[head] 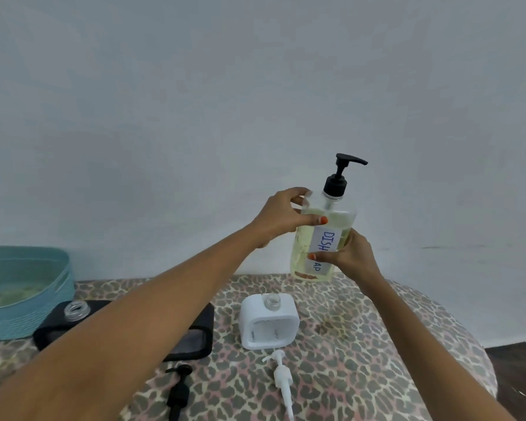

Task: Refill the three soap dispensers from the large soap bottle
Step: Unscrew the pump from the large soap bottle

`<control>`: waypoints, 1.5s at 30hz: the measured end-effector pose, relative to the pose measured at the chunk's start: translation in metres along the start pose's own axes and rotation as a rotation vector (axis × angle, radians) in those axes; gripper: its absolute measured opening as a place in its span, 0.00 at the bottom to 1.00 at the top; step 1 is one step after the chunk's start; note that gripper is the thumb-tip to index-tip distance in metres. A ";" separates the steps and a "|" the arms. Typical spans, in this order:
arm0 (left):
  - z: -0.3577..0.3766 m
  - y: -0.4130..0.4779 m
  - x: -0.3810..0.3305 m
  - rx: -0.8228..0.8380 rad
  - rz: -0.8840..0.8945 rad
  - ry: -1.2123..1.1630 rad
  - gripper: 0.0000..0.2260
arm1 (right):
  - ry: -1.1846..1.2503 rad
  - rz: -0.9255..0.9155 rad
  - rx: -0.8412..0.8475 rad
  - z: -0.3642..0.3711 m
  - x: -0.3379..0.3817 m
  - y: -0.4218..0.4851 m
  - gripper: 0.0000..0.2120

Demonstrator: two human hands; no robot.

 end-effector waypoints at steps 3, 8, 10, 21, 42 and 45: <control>-0.015 -0.037 -0.017 -0.015 0.010 -0.003 0.29 | 0.015 -0.033 0.029 0.002 0.031 -0.025 0.26; -0.034 -0.099 -0.019 -0.055 0.000 0.024 0.27 | 0.020 -0.060 0.084 0.019 0.062 -0.072 0.25; -0.038 -0.121 -0.011 -0.067 -0.022 0.028 0.26 | 0.006 -0.060 0.119 0.031 0.065 -0.090 0.25; -0.034 -0.183 0.093 -0.149 -0.171 0.105 0.32 | -0.028 0.039 0.279 0.107 0.020 -0.161 0.29; -0.026 -0.182 0.135 -0.025 -0.216 0.129 0.34 | -0.146 0.040 0.550 0.077 0.049 -0.147 0.39; -0.025 -0.181 0.135 0.013 -0.243 0.112 0.36 | -0.099 -0.041 0.307 0.072 0.082 -0.137 0.27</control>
Point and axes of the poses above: each hand's wrist, its own y-axis towards the middle knuckle, its own z-axis out of the palm, x = y × z, the point moved 3 cm from there along y, towards the middle knuckle, and after that the axes turned 8 degrees about -z, right-handed, at the moved point
